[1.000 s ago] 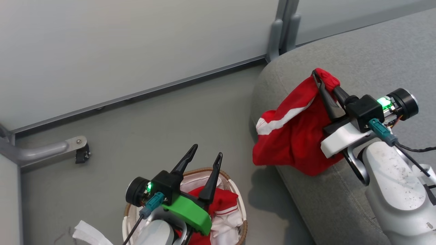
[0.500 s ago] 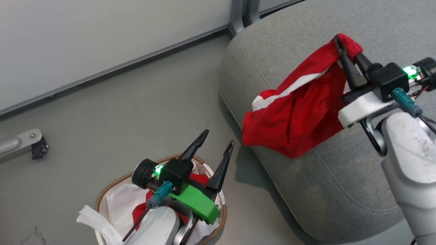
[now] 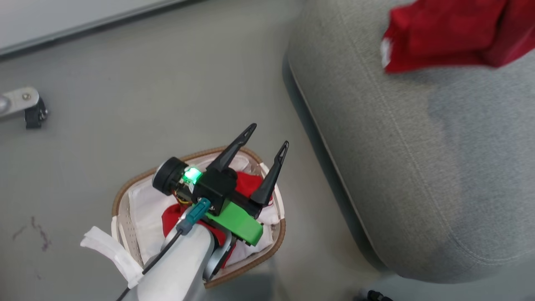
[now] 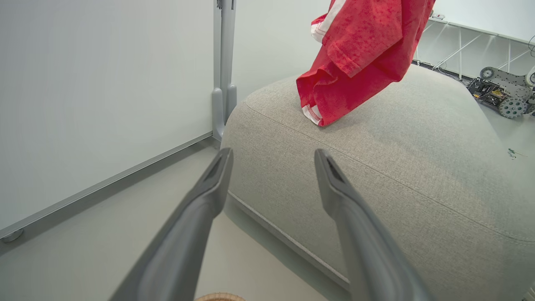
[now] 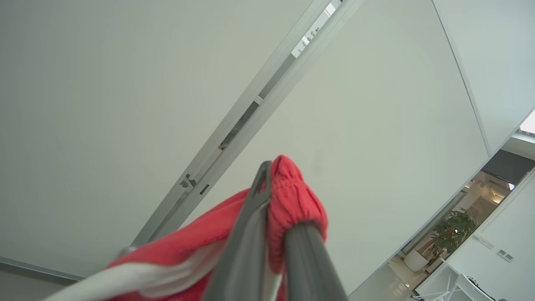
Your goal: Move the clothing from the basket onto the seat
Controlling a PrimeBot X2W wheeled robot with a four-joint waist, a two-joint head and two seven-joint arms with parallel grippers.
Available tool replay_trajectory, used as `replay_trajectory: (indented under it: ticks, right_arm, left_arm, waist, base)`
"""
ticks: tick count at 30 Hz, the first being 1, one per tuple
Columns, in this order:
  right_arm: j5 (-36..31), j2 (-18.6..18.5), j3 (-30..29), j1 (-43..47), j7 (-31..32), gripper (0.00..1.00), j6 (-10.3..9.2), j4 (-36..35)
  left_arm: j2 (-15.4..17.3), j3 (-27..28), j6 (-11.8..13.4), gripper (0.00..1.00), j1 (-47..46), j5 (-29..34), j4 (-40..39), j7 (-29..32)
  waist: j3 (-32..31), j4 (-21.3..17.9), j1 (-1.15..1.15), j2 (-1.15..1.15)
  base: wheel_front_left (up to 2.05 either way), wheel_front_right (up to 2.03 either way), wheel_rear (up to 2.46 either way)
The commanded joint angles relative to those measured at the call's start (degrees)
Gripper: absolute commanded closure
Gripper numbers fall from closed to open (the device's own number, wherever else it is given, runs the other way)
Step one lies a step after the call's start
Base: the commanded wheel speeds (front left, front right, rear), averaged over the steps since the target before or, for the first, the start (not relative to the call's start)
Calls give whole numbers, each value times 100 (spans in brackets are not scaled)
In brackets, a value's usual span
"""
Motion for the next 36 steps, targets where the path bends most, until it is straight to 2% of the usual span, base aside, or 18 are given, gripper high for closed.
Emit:
replay_trajectory:
  ticks: [1, 5, 7, 11, 17, 24, 26, 27, 28, 29, 36]
  right_arm:
    - [17, -74, -113, -145, -22, 100, -8, 92]
    - [-153, -178, -527, -250, -23, 100, -8, 182]
    - [-229, -99, -804, -61, -23, 100, -8, 174]
    - [-375, 245, -1378, 514, -18, 100, -8, 213]
    - [-463, 780, -1904, 1399, -19, 100, -8, 491]
    - [-536, 1219, -2124, 1922, -19, 100, -8, 621]
    - [-525, 1333, -2160, 2043, -19, 62, -8, 583]
    - [-511, 1362, -2195, 2087, -19, 56, -8, 556]
    - [-466, 1413, -2212, 2179, -19, 13, -8, 548]
    - [-406, 1448, -2223, 2270, -19, 0, -8, 554]
    - [-301, 1513, -2069, 2962, -19, 0, -8, 344]
  left_arm:
    - [78, 7, -16, 0, -140, 38, -31, -5]
    - [146, 23, -16, 0, -274, 116, -87, -5]
    - [183, 41, -16, 0, -321, 144, -118, -5]
    - [258, 93, -16, 0, -382, 199, -147, -4]
    - [319, 123, -16, 0, -398, 281, -163, -5]
    - [401, 234, -16, 0, -304, 283, -137, -5]
    - [399, 245, -16, 0, -277, 285, -121, -5]
    - [397, 249, -16, 0, -272, 282, -111, -5]
    - [390, 247, -16, 0, -260, 272, -96, -5]
    - [380, 244, -16, 0, -243, 257, -85, -5]
    - [345, 368, -16, 0, -98, 160, -41, -5]
  waist:
    - [598, 397, -1, 0]
    - [951, 498, -1, 0]
    - [1110, 536, -1, 0]
    - [1376, 570, -1, 0]
    - [1586, 558, -1, 0]
    - [1577, 429, -1, 0]
    - [1532, 387, -1, 0]
    - [1508, 372, -1, 0]
    - [1471, 355, -1, 0]
    - [1427, 342, -1, 0]
    - [1093, 273, -1, 0]
  base:
    - [0, 0, 0]
    - [0, 0, 0]
    - [0, 0, 0]
    - [0, 0, 0]
    - [0, 0, 0]
    - [0, 0, 0]
    - [0, 0, 0]
    - [0, 0, 0]
    - [0, 0, 0]
    - [0, 0, 0]
    - [0, 0, 0]
